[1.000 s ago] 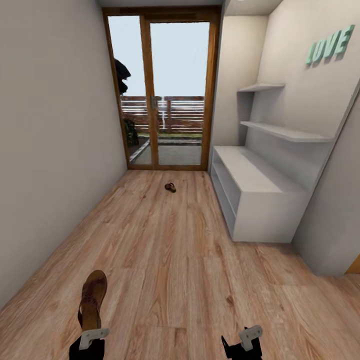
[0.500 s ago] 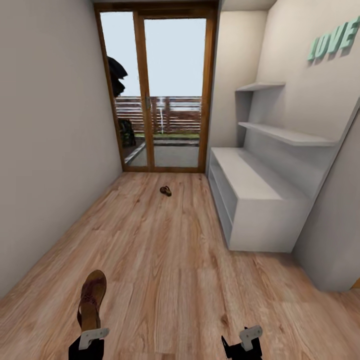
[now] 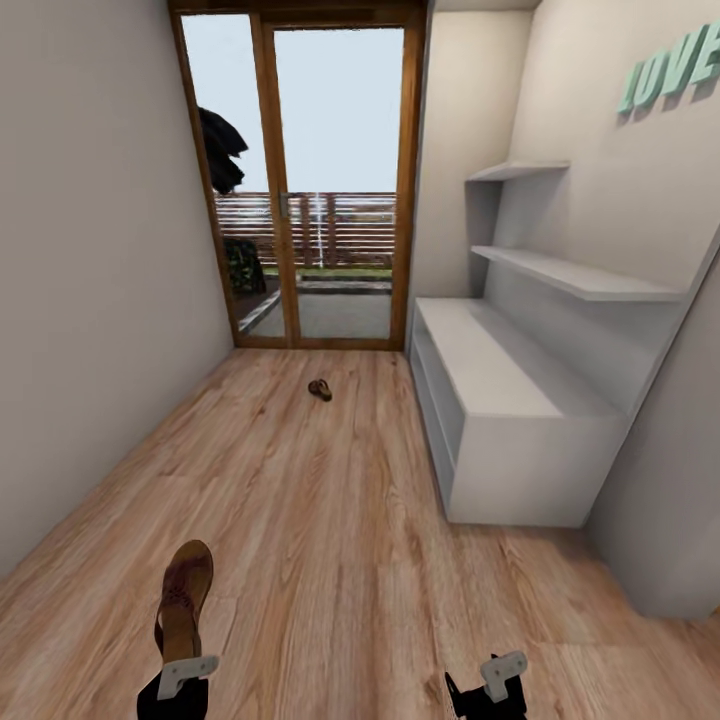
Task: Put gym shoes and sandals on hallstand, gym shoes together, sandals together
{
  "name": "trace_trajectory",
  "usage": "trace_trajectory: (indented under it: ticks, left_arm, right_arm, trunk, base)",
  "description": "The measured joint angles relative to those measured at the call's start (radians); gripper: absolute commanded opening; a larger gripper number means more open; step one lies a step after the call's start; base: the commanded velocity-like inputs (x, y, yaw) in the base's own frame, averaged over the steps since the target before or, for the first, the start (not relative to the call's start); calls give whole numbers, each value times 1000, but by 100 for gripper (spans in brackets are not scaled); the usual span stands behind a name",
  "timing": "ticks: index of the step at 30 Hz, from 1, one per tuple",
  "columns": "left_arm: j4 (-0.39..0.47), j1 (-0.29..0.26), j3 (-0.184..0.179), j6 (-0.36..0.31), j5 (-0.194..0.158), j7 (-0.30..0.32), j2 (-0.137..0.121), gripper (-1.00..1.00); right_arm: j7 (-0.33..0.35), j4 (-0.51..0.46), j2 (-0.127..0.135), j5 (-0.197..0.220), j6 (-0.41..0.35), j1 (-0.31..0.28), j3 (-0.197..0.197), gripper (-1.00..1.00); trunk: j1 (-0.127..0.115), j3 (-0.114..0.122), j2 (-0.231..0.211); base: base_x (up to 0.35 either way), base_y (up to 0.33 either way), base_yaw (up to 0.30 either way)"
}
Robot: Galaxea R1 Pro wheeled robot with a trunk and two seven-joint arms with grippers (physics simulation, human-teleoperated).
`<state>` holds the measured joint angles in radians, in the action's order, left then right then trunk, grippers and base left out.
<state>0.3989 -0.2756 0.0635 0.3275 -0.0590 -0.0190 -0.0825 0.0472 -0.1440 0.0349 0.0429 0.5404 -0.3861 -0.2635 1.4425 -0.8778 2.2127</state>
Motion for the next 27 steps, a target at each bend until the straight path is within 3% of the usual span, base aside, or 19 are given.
trace_trajectory:
  ticks: [27]
  left_arm:
    - [0,0,2,0,-1,0,-1,-100]
  right_arm:
    - [-1,2,2,0,0,0,-1,100]
  trunk:
    - [0,0,0]
  base:
    - [290,-188,0]
